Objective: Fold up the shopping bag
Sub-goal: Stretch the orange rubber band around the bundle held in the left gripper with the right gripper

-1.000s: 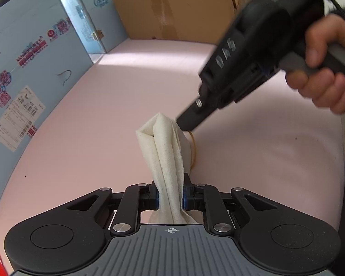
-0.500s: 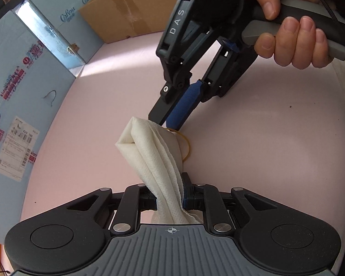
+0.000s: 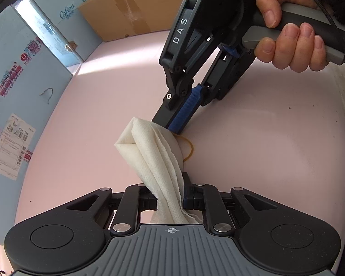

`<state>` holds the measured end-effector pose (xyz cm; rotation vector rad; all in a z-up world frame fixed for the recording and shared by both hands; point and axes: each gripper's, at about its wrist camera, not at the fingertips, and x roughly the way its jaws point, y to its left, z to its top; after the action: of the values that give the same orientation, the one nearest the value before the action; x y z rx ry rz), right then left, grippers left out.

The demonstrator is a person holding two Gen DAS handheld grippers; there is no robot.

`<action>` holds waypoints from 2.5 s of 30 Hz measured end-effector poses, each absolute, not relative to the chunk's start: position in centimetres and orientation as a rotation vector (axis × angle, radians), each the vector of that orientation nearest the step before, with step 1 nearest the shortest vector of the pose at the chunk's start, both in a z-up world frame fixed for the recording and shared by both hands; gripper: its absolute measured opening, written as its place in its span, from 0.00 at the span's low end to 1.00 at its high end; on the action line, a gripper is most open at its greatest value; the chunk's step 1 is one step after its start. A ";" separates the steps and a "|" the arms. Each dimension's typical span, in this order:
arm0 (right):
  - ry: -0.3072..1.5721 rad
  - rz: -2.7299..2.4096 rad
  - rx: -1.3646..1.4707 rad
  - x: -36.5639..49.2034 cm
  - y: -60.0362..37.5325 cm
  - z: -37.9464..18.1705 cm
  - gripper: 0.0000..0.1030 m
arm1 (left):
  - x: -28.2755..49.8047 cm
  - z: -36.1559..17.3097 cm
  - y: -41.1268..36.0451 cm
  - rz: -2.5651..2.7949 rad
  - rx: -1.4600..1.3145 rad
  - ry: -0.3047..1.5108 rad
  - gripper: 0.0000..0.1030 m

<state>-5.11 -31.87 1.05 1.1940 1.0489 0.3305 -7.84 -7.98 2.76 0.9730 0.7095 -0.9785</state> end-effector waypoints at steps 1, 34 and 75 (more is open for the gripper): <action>1.044 0.329 1.217 -5.2 -31.9 0.9 0.08 | -7.8 2.8 -8.0 -0.979 0.973 0.711 0.15; 1.003 0.527 0.781 -5.3 -28.4 2.7 0.01 | -6.8 2.6 -7.9 -1.020 0.951 0.738 0.15; 1.518 1.118 0.098 6.5 -15.9 6.7 0.10 | -13.6 -1.5 -9.2 -1.047 1.642 0.254 0.09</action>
<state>6.53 -15.94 6.69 0.0976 1.5176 1.1184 -13.60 -9.16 -1.51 1.6422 0.2544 -1.0471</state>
